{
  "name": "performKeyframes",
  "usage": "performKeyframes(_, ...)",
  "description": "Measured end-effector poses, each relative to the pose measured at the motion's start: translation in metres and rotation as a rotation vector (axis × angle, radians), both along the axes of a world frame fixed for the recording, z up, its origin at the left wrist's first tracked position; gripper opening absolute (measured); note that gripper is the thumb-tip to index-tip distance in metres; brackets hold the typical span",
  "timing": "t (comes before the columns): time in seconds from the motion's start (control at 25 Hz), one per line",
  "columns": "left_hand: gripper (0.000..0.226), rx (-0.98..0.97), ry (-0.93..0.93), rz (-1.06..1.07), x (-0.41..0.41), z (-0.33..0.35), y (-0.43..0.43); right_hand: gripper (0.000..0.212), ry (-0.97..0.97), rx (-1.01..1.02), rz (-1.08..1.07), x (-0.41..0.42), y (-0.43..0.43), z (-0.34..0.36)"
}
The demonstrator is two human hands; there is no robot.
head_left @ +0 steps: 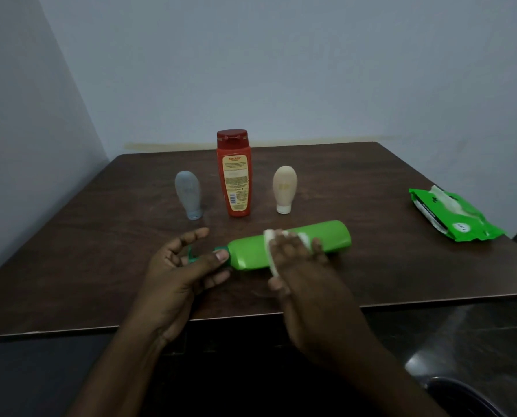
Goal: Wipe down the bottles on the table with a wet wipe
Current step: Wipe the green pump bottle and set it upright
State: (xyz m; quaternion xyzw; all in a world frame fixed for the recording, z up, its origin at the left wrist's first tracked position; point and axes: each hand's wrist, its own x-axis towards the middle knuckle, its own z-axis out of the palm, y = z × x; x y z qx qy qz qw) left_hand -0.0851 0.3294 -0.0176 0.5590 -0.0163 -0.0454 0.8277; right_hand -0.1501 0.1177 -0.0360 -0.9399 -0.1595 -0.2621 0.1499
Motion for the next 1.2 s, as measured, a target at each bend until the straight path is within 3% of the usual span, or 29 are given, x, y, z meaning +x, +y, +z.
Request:
performKeyframes(0.12, 0.073, -0.006, -0.014, 0.026, -0.001, 0.003, -0.003, 0.059, 0.071, 0.128, -0.142, 0.012, -0.040, -0.002)
performKeyframes(0.28, 0.075, -0.018, -0.011, 0.031, -0.002, 0.004, -0.003, 0.061, 0.079, 0.177, -0.175, 0.013, -0.046, -0.002)
performKeyframes(0.4, 0.074, -0.015, 0.002, 0.040, -0.001, 0.003, -0.003, 0.060, 0.062, 0.144, -0.077, 0.001, -0.010, -0.001)
performKeyframes(0.6, 0.070, -0.007, 0.012, 0.045, 0.000, 0.003, -0.001, 0.059, 0.057, -0.087, 0.189, -0.005, 0.010, 0.000)
performKeyframes(0.8, 0.069, -0.004, 0.007, 0.051, 0.000, 0.003, -0.002, 0.062, 0.132, 0.188, -0.062, 0.009, -0.063, -0.004)
performKeyframes(0.96, 0.069, -0.016, 0.013, 0.059, 0.000, 0.003, -0.002, 0.062, 0.171, 0.219, -0.131, 0.014, -0.070, 0.005)
performKeyframes(1.08, 0.068, -0.013, 0.021, 0.062, -0.001, 0.003, -0.002, 0.063, 0.225, 0.205, -0.031, -0.001, -0.027, 0.013)
performKeyframes(1.2, 0.066, -0.004, 0.033, 0.062, -0.001, 0.003, 0.000, 0.062, 0.218, 0.035, 0.151, -0.010, 0.011, 0.019)
